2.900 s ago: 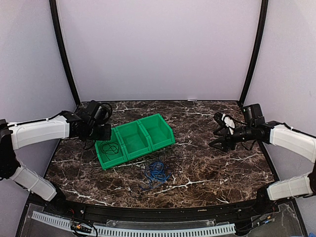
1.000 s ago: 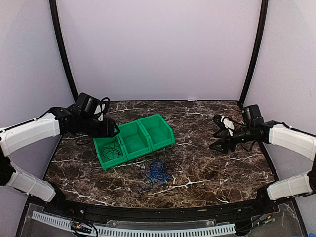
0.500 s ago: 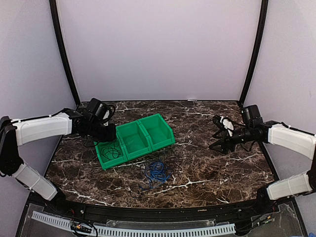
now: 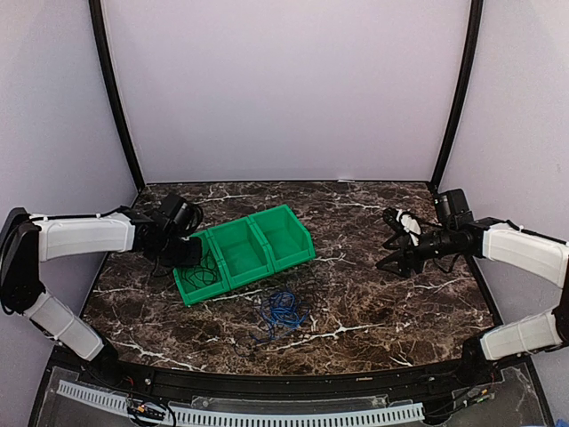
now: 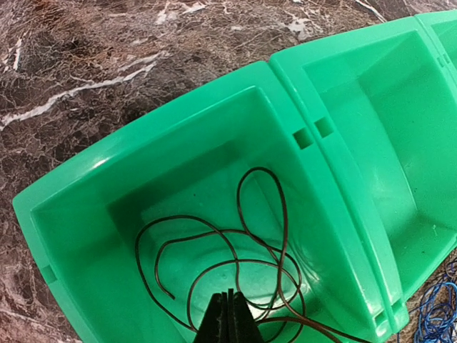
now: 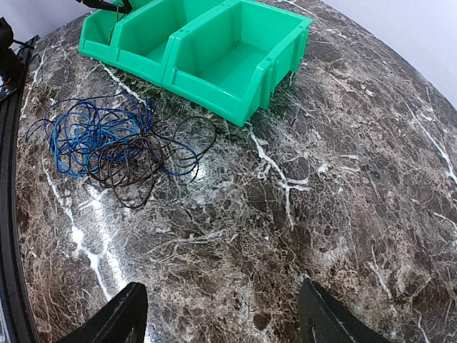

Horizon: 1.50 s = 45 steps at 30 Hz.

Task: Untangle the cables

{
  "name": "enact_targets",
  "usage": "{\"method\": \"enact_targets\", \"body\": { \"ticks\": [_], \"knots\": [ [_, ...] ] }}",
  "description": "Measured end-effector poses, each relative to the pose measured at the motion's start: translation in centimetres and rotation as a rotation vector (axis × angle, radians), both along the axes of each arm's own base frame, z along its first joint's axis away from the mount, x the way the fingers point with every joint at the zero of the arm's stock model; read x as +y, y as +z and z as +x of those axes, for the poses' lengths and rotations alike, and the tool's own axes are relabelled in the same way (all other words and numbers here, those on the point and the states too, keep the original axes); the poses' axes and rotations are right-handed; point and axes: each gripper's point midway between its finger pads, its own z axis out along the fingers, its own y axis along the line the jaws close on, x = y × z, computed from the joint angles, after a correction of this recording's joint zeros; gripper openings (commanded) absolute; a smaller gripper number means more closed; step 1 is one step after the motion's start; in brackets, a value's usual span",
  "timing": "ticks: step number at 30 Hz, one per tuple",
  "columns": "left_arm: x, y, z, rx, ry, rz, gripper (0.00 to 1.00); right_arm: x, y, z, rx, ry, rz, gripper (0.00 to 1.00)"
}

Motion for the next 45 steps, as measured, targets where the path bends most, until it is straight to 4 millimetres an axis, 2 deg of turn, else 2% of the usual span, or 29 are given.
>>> {"method": "enact_targets", "body": {
  "ticks": [5, 7, 8, 9, 10, 12, 17, 19, 22, 25, 27, 29, 34, 36, 40, 45],
  "knots": [
    [0.5, 0.0, 0.3, -0.01, 0.01, 0.009, 0.0, 0.1, 0.0, -0.1, 0.001, 0.003, 0.004, 0.74],
    [0.6, 0.2, 0.3, -0.012, 0.014, 0.019, 0.08, 0.1, 0.1, -0.1, 0.003, 0.004, 0.007, 0.73],
    [0.8, 0.5, 0.3, -0.014, 0.017, 0.024, 0.19, 0.1, 0.1, -0.1, 0.005, 0.004, 0.009, 0.73],
    [0.9, 1.0, 0.3, -0.02, 0.019, 0.032, 0.25, 0.2, 0.1, -0.1, 0.008, 0.003, 0.012, 0.71],
    [1.0, 1.8, 0.4, -0.033, 0.017, 0.036, 0.34, 0.2, 0.2, -0.1, 0.012, 0.002, 0.016, 0.7],
    [1.0, 4.2, 0.8, -0.084, 0.002, 0.026, 0.43, 0.5, 0.2, -0.2, 0.02, 0.004, 0.024, 0.67],
    [-1.0, 11.5, 1.6, -0.273, -0.089, -0.107, 0.52, 2.2, 0.5, 0.2, 0.07, 0.023, 0.041, 0.55],
    [-2.7, 13.4, 1.4, -0.328, -0.154, -0.173, 0.56, 3.4, 0.6, 0.5, 0.094, 0.044, 0.046, 0.49],
    [-7.1, 15.1, 0.6, -0.393, -0.301, -0.25, 0.58, 5.3, 0.2, 0.7, 0.142, 0.079, 0.043, 0.46],
    [-12.3, 14.9, -0.7, -0.411, -0.458, -0.299, 0.59, 7.4, -0.6, 0.8, 0.213, 0.11, 0.048, 0.45],
    [-14.6, 13.9, -1.2, -0.399, -0.515, -0.328, 0.59, 8.3, -1.4, 0.4, 0.267, 0.125, 0.052, 0.47],
    [-16.0, 12.4, -0.9, -0.379, -0.529, -0.35, 0.6, 9.1, -2.4, -0.5, 0.326, 0.142, 0.051, 0.51],
    [-17.3, 8.9, -0.4, -0.343, -0.533, -0.376, 0.56, 10.8, -4.2, -2.4, 0.408, 0.186, 0.031, 0.51],
    [-17.8, 8.6, -0.2, -0.343, -0.536, -0.391, 0.54, 11.3, -5.1, -2.9, 0.444, 0.201, 0.025, 0.51],
    [-18.5, 9.4, 0.0, -0.376, -0.532, -0.444, 0.51, 12.1, -7.5, -3.4, 0.516, 0.212, -0.006, 0.5],
    [-18.6, 8.3, -0.9, -0.369, -0.54, -0.471, 0.51, 13.4, -8.7, -3.2, 0.556, 0.233, -0.016, 0.36]
  ]
}}
